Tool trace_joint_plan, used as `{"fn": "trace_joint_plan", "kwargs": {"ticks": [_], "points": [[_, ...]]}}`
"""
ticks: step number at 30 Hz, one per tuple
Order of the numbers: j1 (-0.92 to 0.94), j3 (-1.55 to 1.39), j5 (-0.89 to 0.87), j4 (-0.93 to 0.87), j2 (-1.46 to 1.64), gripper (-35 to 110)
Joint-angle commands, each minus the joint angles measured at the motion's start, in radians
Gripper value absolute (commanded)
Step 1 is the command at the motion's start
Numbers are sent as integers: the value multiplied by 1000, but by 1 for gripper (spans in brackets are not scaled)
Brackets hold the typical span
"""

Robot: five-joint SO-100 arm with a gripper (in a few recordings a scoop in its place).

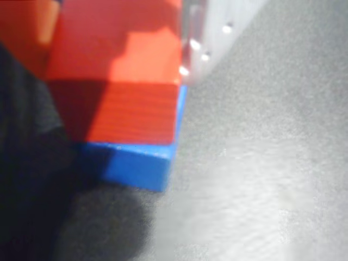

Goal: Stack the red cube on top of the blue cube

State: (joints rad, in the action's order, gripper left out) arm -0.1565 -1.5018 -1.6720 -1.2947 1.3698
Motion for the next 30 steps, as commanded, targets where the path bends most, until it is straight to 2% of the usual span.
{"fn": "trace_joint_plan", "kwargs": {"ticks": [1,12,15,17,19,22,30], "points": [[-14,3,14,23,38,25],[-6,12,41,29,110,29],[21,-5,80,28,236,19],[51,-21,106,14,327,2],[67,-55,121,2,411,0],[97,-209,126,35,575,0],[163,-980,173,402,1210,0]]}}
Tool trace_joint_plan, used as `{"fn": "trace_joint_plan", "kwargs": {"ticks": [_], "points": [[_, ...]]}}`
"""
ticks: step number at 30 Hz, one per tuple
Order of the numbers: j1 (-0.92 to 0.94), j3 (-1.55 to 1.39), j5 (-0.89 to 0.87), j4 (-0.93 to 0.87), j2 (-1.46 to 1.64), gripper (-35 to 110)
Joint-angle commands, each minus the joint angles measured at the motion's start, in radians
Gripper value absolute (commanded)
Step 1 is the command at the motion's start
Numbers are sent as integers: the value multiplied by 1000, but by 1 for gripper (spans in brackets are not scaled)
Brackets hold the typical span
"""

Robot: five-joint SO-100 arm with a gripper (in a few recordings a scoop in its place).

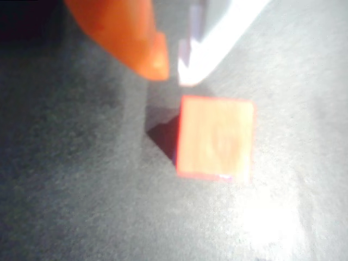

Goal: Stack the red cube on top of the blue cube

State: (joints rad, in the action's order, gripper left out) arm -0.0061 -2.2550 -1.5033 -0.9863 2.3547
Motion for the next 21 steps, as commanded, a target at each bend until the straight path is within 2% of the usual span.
{"fn": "trace_joint_plan", "kwargs": {"ticks": [1,8,15,21], "points": [[12,-282,5,103,287,0],[20,-630,2,21,841,0],[28,-698,8,11,842,0],[41,-698,6,-167,842,0]]}}
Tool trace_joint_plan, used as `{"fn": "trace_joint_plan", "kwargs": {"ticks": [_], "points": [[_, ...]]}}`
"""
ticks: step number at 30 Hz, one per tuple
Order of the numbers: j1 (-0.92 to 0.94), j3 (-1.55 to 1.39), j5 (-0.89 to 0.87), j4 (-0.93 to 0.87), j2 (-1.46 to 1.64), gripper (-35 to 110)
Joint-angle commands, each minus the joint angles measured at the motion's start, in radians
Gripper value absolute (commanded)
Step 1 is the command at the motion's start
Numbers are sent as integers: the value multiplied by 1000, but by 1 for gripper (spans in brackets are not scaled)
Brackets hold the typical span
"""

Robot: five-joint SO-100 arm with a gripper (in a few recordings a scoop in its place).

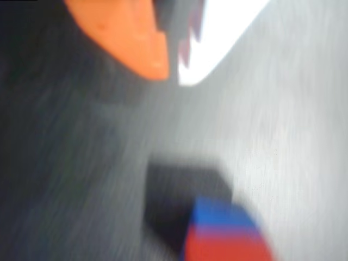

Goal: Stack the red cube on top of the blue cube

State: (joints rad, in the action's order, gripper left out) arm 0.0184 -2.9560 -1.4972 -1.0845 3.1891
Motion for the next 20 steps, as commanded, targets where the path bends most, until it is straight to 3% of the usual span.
{"fn": "trace_joint_plan", "kwargs": {"ticks": [1,5,20], "points": [[21,3,0,-109,8,0],[34,3,0,-252,8,0],[34,3,0,-252,6,0]]}}
